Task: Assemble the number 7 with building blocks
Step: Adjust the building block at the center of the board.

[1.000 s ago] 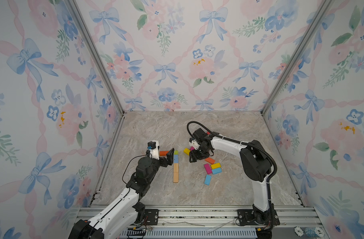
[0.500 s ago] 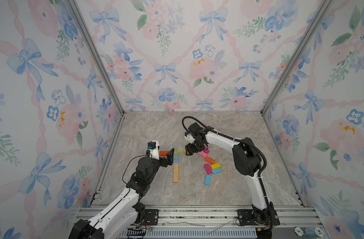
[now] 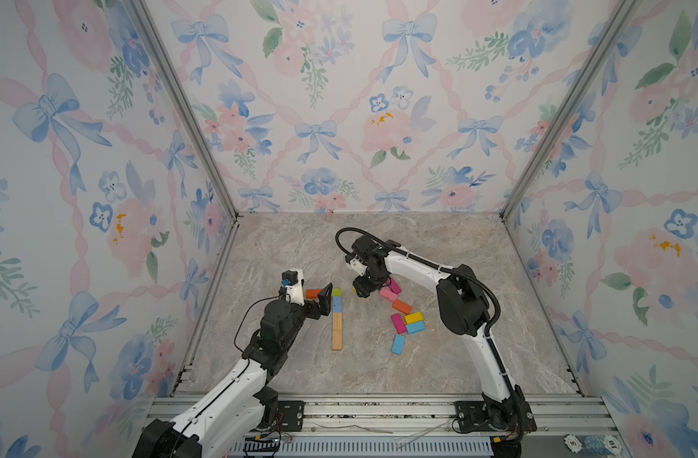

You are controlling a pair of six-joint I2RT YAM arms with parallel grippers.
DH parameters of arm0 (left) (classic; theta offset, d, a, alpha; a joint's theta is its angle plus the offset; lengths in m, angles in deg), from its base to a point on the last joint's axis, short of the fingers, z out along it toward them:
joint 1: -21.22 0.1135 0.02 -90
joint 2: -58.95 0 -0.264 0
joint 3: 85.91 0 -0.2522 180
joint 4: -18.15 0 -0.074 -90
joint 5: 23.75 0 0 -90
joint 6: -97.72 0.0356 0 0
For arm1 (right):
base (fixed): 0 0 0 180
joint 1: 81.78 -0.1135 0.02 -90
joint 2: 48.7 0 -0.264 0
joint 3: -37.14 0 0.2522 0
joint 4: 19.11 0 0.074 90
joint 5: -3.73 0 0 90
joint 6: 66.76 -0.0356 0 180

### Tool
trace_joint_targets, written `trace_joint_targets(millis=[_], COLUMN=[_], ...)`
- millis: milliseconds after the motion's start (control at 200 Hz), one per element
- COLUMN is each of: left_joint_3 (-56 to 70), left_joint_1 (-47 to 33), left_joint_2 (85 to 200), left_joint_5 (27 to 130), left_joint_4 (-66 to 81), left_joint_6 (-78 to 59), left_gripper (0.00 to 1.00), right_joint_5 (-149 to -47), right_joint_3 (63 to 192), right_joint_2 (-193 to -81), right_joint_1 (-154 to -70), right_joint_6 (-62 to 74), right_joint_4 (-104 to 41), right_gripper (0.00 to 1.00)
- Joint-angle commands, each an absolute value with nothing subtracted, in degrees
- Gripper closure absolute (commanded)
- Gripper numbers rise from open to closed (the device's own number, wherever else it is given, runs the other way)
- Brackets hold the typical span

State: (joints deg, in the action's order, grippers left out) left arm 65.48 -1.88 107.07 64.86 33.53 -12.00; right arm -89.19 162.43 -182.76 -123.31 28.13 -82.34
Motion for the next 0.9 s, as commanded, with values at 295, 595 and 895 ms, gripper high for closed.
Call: trace_joint_targets(millis=[295,595,895], left_joint_3=[66.02,66.53,66.22], left_joint_1=[-1.37,-1.37,-1.27], left_joint_2=[106.48,105.46,106.11], left_joint_5=[65.08,64.58,65.07], left_joint_4=[34.44,34.18,34.23], left_joint_6=[-12.67,-12.97,-12.84], left_gripper=[0.02,0.02,0.02], right_joint_5=[-81.24,-84.98,-86.46], right_joint_3=[158.20,152.12,150.35], right_joint_2=[-183.02,-175.62,-174.18], right_joint_1=[-128.60,-127.72,-126.82], right_joint_6=[33.87,35.78,42.13], right_joint_4=[-81.56,-77.06,-75.94], right_gripper=[0.56,0.66,0.69])
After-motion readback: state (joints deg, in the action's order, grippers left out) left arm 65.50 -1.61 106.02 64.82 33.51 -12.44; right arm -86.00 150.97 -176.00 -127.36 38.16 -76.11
